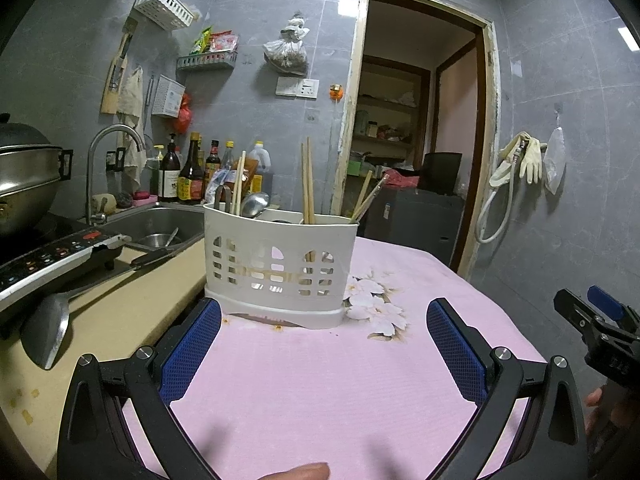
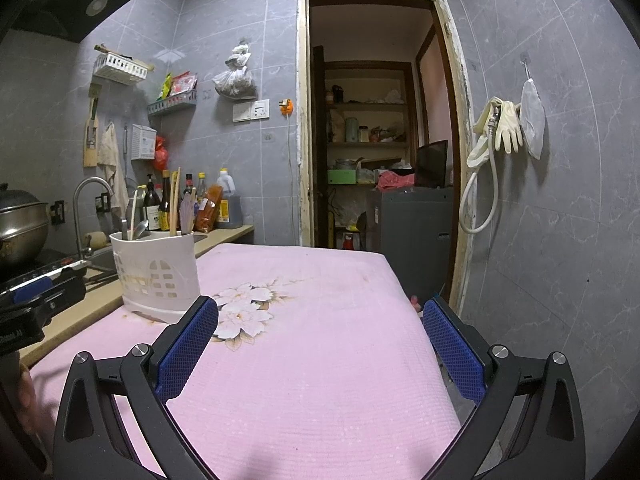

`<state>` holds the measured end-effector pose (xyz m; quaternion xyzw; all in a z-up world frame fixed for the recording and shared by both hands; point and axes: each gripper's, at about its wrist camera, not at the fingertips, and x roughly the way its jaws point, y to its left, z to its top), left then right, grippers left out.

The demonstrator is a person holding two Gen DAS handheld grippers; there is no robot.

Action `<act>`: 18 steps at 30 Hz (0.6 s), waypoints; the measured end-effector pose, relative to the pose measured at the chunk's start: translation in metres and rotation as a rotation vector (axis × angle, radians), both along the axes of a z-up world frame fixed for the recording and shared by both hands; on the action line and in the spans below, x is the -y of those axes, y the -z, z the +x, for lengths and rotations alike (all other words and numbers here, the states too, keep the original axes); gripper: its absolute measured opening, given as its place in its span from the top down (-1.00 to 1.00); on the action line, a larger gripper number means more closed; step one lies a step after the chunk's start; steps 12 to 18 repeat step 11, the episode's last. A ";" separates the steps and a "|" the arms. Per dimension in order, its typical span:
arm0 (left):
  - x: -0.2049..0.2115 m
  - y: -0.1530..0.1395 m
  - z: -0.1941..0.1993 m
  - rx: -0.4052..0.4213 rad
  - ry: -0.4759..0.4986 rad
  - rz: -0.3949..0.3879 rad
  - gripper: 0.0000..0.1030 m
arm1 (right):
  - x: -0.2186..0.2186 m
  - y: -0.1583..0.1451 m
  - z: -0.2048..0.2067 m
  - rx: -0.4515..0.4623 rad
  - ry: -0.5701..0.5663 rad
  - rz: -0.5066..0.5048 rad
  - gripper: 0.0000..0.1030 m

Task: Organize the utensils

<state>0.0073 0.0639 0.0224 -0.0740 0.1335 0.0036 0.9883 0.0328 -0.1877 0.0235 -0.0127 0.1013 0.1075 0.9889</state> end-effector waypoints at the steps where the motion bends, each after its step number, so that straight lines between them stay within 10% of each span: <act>1: 0.001 0.000 0.001 -0.002 -0.003 0.001 -0.96 | 0.000 0.000 0.000 0.000 0.000 -0.001 -1.00; 18: -0.002 0.002 0.003 -0.013 -0.004 -0.016 -0.96 | -0.001 0.002 -0.002 -0.003 -0.002 -0.001 -1.00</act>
